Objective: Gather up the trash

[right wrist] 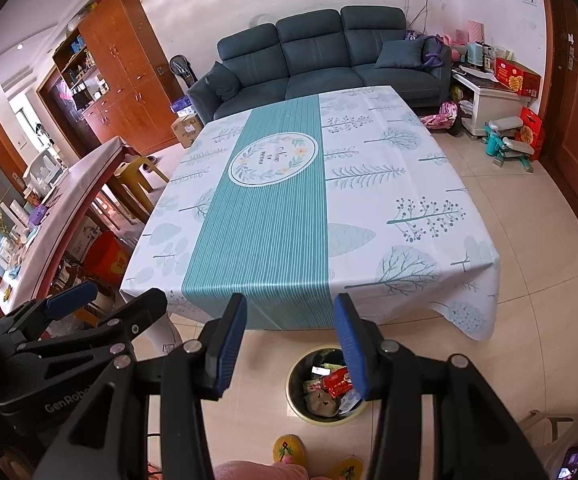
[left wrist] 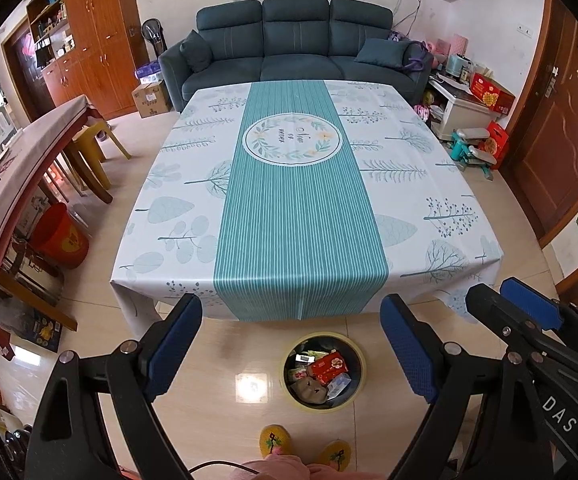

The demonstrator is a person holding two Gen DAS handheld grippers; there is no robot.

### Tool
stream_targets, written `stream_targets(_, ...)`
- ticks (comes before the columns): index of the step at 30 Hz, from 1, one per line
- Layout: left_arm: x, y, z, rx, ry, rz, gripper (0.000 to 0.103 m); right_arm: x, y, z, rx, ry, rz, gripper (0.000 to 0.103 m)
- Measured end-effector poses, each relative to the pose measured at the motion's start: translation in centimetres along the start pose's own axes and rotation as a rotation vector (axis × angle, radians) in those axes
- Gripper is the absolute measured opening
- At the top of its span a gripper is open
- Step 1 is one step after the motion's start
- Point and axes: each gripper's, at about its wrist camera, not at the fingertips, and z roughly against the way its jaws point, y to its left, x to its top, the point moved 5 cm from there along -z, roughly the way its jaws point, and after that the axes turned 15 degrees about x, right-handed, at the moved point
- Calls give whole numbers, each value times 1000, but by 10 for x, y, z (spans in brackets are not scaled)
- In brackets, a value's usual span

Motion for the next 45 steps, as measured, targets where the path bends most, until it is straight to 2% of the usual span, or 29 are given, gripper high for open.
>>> stream_targets(45, -3, 1, 6, 3, -4, -13, 89, -3, -2, 1, 4, 4, 0, 46)
